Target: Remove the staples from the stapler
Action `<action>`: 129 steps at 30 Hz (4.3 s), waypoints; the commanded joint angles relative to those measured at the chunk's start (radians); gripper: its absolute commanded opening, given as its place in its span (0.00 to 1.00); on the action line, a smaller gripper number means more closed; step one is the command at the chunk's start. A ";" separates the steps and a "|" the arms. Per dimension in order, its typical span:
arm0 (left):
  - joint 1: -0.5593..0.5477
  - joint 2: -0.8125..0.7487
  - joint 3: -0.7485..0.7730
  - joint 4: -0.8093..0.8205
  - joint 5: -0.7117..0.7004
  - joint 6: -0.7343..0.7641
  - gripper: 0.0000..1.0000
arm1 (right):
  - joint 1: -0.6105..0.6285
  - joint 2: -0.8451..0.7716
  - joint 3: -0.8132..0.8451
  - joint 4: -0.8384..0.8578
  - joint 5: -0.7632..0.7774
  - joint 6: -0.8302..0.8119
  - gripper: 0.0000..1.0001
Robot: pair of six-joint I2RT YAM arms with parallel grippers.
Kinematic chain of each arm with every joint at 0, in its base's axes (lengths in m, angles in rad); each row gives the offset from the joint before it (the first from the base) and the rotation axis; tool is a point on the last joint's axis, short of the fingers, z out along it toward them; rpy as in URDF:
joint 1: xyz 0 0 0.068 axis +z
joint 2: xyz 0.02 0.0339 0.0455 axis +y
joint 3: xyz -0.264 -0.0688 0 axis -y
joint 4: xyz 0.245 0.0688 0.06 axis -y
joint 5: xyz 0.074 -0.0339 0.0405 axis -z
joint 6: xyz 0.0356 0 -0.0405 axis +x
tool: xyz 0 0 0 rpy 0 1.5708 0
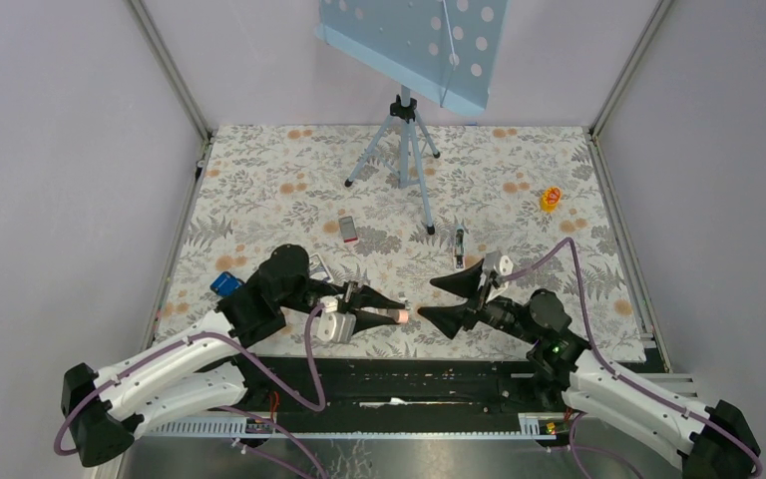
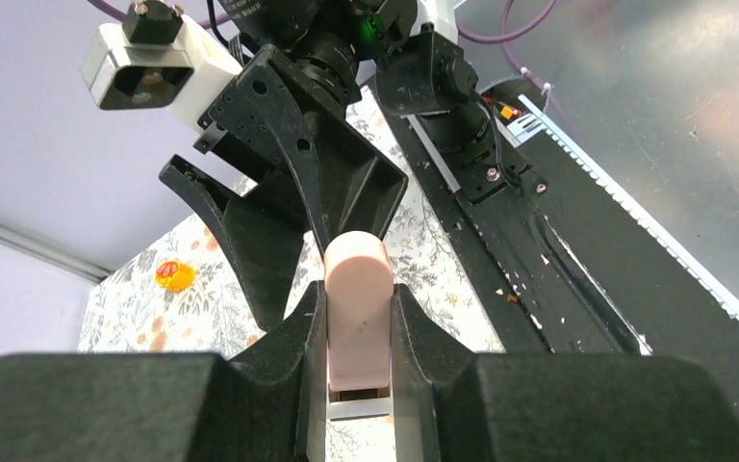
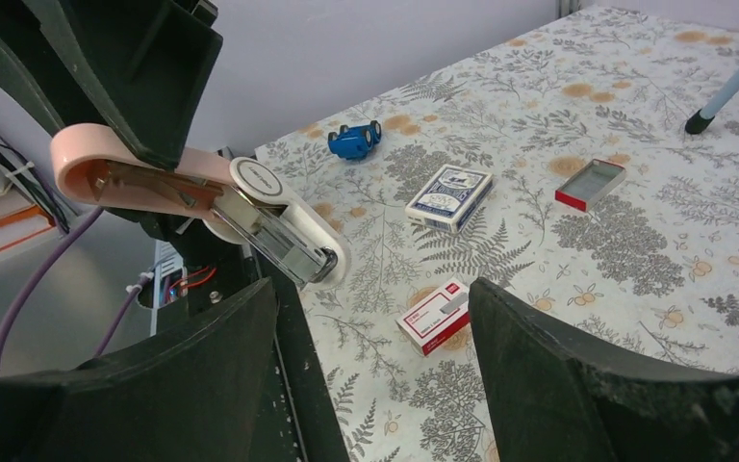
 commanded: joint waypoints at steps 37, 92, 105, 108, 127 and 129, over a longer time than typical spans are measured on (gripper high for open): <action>0.261 0.259 0.002 -0.066 0.232 0.201 0.00 | -0.047 0.682 0.049 0.627 -0.153 -0.216 0.79; 0.265 0.272 -0.011 -0.061 0.243 0.200 0.00 | -0.091 0.806 0.137 0.608 -0.125 -0.324 0.77; 0.265 0.281 -0.006 -0.056 0.244 0.200 0.00 | -0.091 0.862 0.153 0.636 -0.205 -0.319 0.77; 0.264 0.280 -0.006 -0.057 0.242 0.196 0.00 | -0.091 0.879 0.162 0.637 -0.201 -0.318 0.77; 0.265 0.292 -0.004 -0.054 0.239 0.192 0.00 | -0.090 0.974 0.177 0.797 -0.303 -0.244 0.76; 0.264 0.294 -0.005 -0.055 0.236 0.192 0.00 | -0.091 0.981 0.164 0.835 -0.315 -0.228 0.76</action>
